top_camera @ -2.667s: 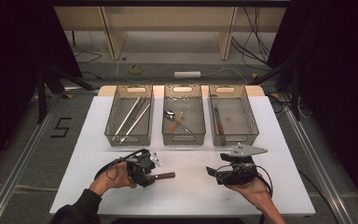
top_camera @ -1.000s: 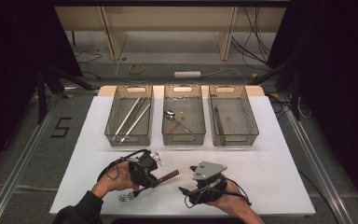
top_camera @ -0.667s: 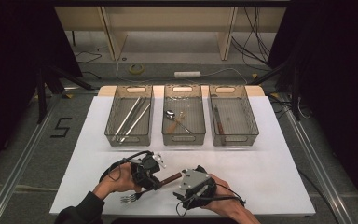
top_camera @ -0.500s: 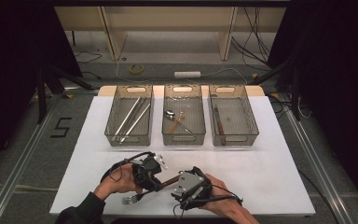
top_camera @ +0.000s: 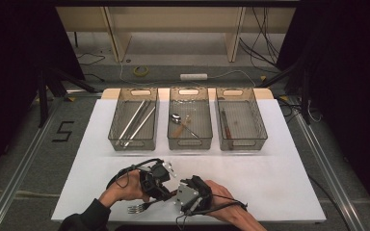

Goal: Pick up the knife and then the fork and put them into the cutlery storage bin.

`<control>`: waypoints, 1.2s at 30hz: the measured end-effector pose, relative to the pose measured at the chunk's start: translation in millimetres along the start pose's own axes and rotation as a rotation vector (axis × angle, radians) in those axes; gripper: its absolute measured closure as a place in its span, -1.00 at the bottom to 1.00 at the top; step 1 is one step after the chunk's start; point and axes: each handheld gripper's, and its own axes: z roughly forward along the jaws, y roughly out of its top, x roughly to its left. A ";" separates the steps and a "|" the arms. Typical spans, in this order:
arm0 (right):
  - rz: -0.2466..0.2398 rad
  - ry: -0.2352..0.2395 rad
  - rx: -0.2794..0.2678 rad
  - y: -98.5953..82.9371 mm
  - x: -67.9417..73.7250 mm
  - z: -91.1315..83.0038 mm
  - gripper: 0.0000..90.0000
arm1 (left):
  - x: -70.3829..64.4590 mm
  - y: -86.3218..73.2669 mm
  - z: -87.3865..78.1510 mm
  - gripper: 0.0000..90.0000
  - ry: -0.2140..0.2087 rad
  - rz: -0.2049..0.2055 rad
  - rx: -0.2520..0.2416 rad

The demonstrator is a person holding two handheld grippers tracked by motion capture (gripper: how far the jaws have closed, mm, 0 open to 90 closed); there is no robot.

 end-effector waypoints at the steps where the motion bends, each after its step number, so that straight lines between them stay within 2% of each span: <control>1: -0.004 -0.002 0.003 0.4 1.2 0.8 -0.07 | -0.1 0.2 0.2 0.70 -0.006 -0.006 -0.002; 7: -0.058 -0.030 0.010 1.8 5.2 3.0 0.08 | 0.1 0.7 -1.0 0.70 -0.031 -0.016 -0.005; 9: -0.096 -0.046 0.022 2.1 7.5 4.0 0.11 | -0.2 1.4 -2.1 0.70 -0.036 -0.018 -0.006; 13: -0.139 -0.059 0.010 3.4 10.3 3.0 0.29 | 0.7 1.4 -1.7 0.70 -0.051 -0.037 -0.003; 16: -0.163 -0.068 0.003 3.2 10.0 2.6 0.35 | 1.2 1.7 -2.3 0.70 -0.061 -0.043 -0.003; 18: -0.177 -0.062 0.002 3.0 10.5 1.1 0.38 | 1.3 1.7 -3.3 0.70 -0.066 -0.041 -0.002; 19: -0.195 -0.070 -0.004 2.9 10.4 1.1 0.41 | 1.2 1.7 -3.6 0.70 -0.067 -0.044 -0.006; 20: -0.232 -0.068 0.012 2.5 9.2 -0.1 0.43 | 2.0 1.6 -4.0 0.70 -0.070 -0.044 -0.009; 22: -0.252 -0.069 0.015 2.5 10.2 -0.7 0.49 | 3.0 1.5 -4.9 0.69 -0.079 -0.046 -0.016; 23: -0.239 -0.073 0.006 2.3 11.6 -0.3 0.52 | 3.1 1.5 -5.6 0.69 -0.079 -0.045 -0.017; 24: -0.261 -0.064 0.014 2.0 11.0 -1.3 0.55 | 3.4 1.7 -6.8 0.69 -0.083 -0.039 -0.016; 26: -0.273 -0.064 0.007 2.1 12.0 -1.7 0.64 | 2.7 1.8 -9.4 0.69 -0.083 -0.048 -0.031; 28: -0.308 -0.044 0.008 1.7 11.2 -2.2 0.72 | 2.6 1.8 -12.0 0.69 -0.082 -0.034 -0.038; 29: -0.293 -0.040 0.009 1.9 12.3 -2.6 0.75 | 2.2 1.9 -12.5 0.69 -0.081 -0.028 -0.041; 33: -0.315 -0.031 0.005 2.4 11.3 -4.3 0.80 | 1.1 2.5 -13.5 0.68 -0.079 -0.015 -0.047; 36: -0.306 -0.029 0.001 2.2 10.8 -5.9 0.81 | -1.2 3.2 -14.8 0.66 -0.063 -0.004 -0.050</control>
